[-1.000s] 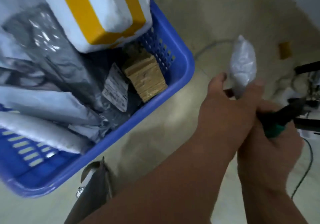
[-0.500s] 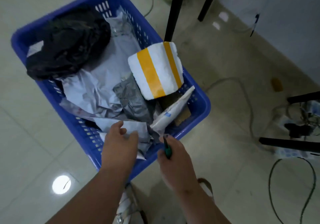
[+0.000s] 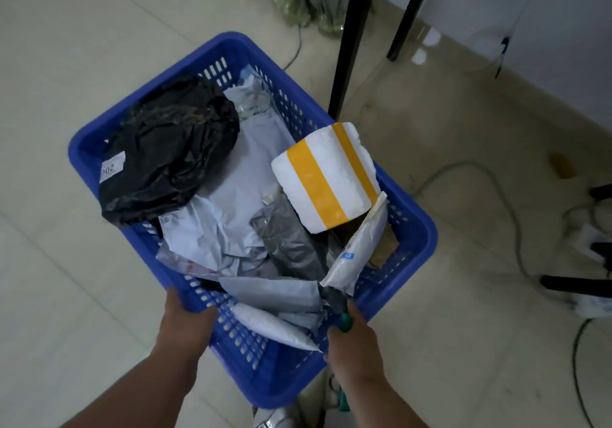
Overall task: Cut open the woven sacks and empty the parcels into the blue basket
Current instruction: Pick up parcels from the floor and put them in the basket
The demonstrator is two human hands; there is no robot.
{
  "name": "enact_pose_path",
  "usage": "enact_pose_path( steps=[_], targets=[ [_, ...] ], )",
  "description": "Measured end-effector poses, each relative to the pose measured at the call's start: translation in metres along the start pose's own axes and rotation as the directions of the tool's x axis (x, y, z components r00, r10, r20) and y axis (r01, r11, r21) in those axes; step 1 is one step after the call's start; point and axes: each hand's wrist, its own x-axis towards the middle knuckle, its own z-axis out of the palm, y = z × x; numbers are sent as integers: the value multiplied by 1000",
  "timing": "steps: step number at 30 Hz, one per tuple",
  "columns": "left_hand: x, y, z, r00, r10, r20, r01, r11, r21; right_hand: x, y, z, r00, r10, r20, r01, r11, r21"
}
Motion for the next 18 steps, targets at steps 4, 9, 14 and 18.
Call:
enact_pose_path(
  steps=[4,9,14,18],
  targets=[
    [14,-3,13,996,-90,-29,91,995,34,15,1,-10,999,17,-36,-20,997,-74],
    [22,-27,22,997,-62,-47,70,975,209,7,11,-14,991,-73,-115,54,985,-165],
    [-8,-35,35,986,-102,134,88,990,109,14,30,-28,973,-21,-229,-12,990,-139],
    [-31,-64,60,960,-158,232,140,986,94,20,62,-52,964,32,-264,-75,986,-152]
  ],
)
